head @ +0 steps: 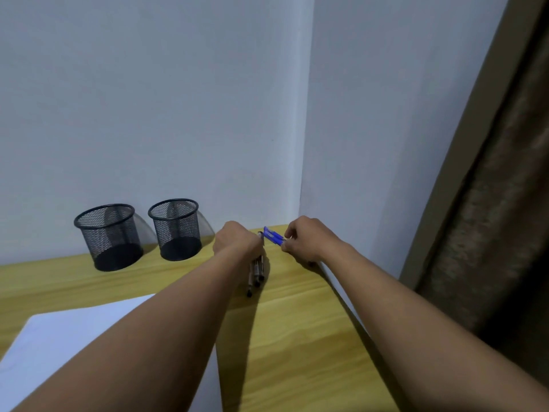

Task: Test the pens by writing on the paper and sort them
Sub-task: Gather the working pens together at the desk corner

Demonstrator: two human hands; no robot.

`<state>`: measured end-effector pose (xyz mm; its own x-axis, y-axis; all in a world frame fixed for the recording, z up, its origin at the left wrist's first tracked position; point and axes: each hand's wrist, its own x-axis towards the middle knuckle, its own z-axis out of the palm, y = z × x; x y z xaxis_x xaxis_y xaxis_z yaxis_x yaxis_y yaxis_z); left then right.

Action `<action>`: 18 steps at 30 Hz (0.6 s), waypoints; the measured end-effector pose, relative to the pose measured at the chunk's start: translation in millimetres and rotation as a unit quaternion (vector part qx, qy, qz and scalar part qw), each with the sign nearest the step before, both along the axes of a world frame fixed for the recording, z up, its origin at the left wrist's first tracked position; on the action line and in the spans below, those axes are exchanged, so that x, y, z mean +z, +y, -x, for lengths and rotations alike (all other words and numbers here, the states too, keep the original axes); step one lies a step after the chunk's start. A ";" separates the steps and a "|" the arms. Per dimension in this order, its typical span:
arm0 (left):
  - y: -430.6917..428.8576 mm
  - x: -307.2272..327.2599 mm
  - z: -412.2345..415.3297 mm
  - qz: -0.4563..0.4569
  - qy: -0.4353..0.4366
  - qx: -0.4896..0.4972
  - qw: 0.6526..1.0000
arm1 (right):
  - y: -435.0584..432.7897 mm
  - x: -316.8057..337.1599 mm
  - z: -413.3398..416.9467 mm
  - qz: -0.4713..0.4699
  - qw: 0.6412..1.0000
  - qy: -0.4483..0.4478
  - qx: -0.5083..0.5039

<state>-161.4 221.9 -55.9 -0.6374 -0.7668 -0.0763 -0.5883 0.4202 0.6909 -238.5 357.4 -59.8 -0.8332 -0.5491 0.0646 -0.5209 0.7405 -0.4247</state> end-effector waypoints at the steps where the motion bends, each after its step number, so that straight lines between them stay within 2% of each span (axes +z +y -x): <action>1: -0.1 1.1 1.0 -0.004 0.000 0.000 1.000 | -2.1 -0.6 1.2 0.004 1.000 0.004 -0.004; 9: -0.5 6.1 5.5 -0.003 -0.009 0.002 1.000 | -13.6 2.8 9.1 0.022 0.997 -0.061 -0.047; 18: 0.9 13.0 5.9 -0.003 -0.037 -0.013 0.999 | -14.9 1.3 15.5 0.058 0.991 -0.083 -0.091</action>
<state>-167.3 222.8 -42.8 -0.6494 -0.7495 -0.1286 -0.6264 0.4313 0.6493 -253.9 342.5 -58.5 -0.9219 -0.3865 -0.0271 -0.3000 0.7563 -0.5815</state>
